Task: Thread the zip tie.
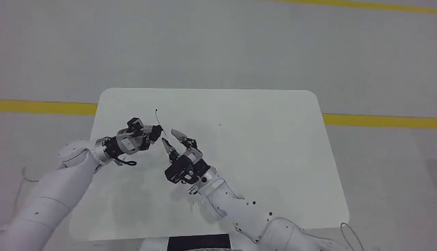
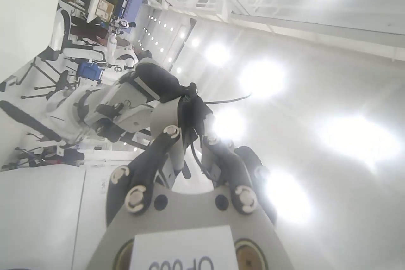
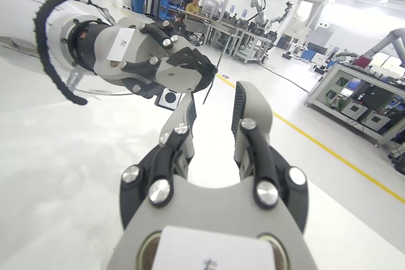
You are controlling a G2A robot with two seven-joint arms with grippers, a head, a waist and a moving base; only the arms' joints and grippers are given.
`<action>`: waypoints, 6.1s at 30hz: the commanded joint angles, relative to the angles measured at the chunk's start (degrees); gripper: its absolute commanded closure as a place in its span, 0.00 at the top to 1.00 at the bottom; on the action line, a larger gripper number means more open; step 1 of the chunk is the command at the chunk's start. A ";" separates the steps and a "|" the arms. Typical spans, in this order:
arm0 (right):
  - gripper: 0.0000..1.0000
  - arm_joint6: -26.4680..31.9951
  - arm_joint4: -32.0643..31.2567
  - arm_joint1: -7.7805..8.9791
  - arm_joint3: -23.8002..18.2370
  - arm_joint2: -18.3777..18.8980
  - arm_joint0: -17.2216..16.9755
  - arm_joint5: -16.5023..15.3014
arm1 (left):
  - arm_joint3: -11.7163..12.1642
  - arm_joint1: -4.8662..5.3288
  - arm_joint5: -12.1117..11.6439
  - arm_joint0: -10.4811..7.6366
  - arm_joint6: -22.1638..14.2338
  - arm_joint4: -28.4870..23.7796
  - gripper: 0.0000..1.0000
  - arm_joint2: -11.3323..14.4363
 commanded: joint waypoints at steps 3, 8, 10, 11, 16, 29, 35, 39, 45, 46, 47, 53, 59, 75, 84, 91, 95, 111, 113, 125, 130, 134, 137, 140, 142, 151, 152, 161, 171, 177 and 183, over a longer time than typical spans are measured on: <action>0.22 -0.28 0.00 -0.24 0.11 -0.39 0.17 0.00 | 0.00 0.00 0.00 0.00 0.00 0.00 0.00 0.00; 0.21 -0.72 0.00 -0.47 0.34 -0.57 0.18 0.00 | 0.00 0.00 0.00 0.00 0.00 0.00 0.00 0.00; 0.20 -0.94 0.00 -0.55 0.44 -0.54 0.13 0.00 | 0.00 0.00 0.00 0.00 0.00 0.00 0.00 0.00; 0.18 -1.04 0.00 -0.58 0.48 -0.52 0.10 0.00 | 0.00 0.00 0.00 0.00 0.00 0.00 0.00 0.00; 0.15 -1.58 0.00 -0.68 0.63 -0.29 -0.13 0.00 | 0.00 0.00 0.00 0.00 0.00 0.00 0.00 0.00; 0.14 -1.94 0.00 -0.76 0.88 0.29 -0.74 0.00 | 0.00 0.00 0.00 0.00 0.00 0.00 0.00 0.00; 0.11 -2.19 0.00 -0.85 0.96 0.67 -1.07 0.00 | 0.00 0.00 0.00 0.00 0.00 0.00 0.00 0.00; 0.07 -2.30 0.00 -0.88 0.98 0.83 -1.22 0.00 | 0.00 0.00 0.00 0.00 0.00 0.00 0.00 0.00; 0.00 -2.34 0.00 -0.89 1.09 1.08 -1.49 0.00 | 0.00 0.00 0.00 0.00 0.00 0.00 0.00 0.00; 0.00 -2.33 0.00 -0.89 1.11 1.11 -1.52 0.00 | 0.00 0.00 0.00 0.00 0.00 0.00 0.00 0.00; 0.00 -2.33 0.00 -0.90 1.14 1.14 -1.55 0.00 | 0.00 0.00 0.00 0.00 0.00 0.00 0.00 0.00; 0.00 -2.38 0.00 -0.95 1.41 1.28 -1.69 0.00 | 0.00 0.00 0.00 0.00 0.00 0.00 0.00 0.00; 0.00 -2.31 0.00 -0.98 1.65 1.61 -1.89 0.00 | 0.00 0.00 0.00 0.00 0.00 0.00 0.00 0.00; 0.00 -2.42 0.00 -1.14 2.48 2.48 -2.72 0.00 | 0.00 0.00 0.00 0.00 0.00 0.00 0.00 0.00; 0.00 -2.96 0.00 -1.32 2.87 3.53 -3.86 0.00 | 0.00 0.00 0.00 0.00 0.00 0.00 0.00 0.00; 0.00 -3.13 0.00 -1.63 3.45 3.88 -4.19 0.00 | 0.00 0.00 0.00 0.00 0.00 0.00 0.00 0.00; 0.00 -2.97 0.00 -1.76 3.62 3.82 -4.18 0.00 | 0.00 0.00 0.00 0.00 0.00 0.00 0.00 0.00; 0.00 -2.45 0.00 -1.85 3.96 4.14 -4.50 0.00 | 0.00 0.00 0.00 0.00 0.00 0.00 0.00 0.00; 0.00 -2.28 0.00 -1.84 3.95 4.29 -4.62 0.00 | 0.00 0.00 0.00 0.00 0.00 0.00 0.00 0.00; 0.00 -1.34 0.00 -2.09 4.29 4.98 -4.86 0.00 | 0.00 0.00 0.00 0.00 0.00 0.00 0.00 0.00; 0.00 -1.03 0.00 -2.18 4.46 5.39 -5.11 0.00 | 0.00 0.00 0.00 0.00 0.00 0.00 0.00 0.00; 0.00 -0.96 0.00 -2.24 4.48 5.79 -5.36 0.00 | 0.00 0.00 0.00 0.00 0.00 0.00 0.00 0.00; 0.00 -0.90 0.00 -2.27 4.52 6.05 -5.52 0.00 | 0.00 0.00 0.00 0.00 0.00 0.00 0.00 0.00; 0.00 -0.77 0.00 -2.30 4.57 6.27 -5.67 0.00 | 0.00 0.00 0.00 0.00 0.00 0.00 0.00 0.00; 0.00 -0.68 0.00 -2.32 4.59 6.43 -5.77 0.00 | 0.00 0.00 0.00 0.00 0.00 0.00 0.00 0.00; 0.00 -0.32 0.00 -2.41 4.65 7.13 -6.23 0.00 | 0.00 0.00 0.00 0.00 0.00 0.00 0.00 0.00; 0.00 -0.30 0.00 -2.42 4.64 7.17 -6.26 0.00 | 0.00 0.00 0.00 0.00 0.00 0.00 0.00 0.00; 0.00 -0.30 0.00 -2.39 4.72 7.62 -6.56 0.00 | 0.00 0.00 0.00 0.00 0.00 0.00 0.00 0.00; 0.00 -0.33 0.00 -2.29 4.83 8.30 -7.04 0.00 | 0.00 0.00 0.00 0.00 0.00 0.00 0.00 0.00; 0.00 -0.20 0.00 -2.23 4.79 8.94 -7.45 0.00 | 0.00 0.00 0.00 0.00 0.00 0.00 0.00 0.00; 0.00 0.08 0.00 -2.17 4.63 9.75 -7.96 0.00 | 0.00 0.00 0.00 0.00 0.00 0.00 0.00 0.00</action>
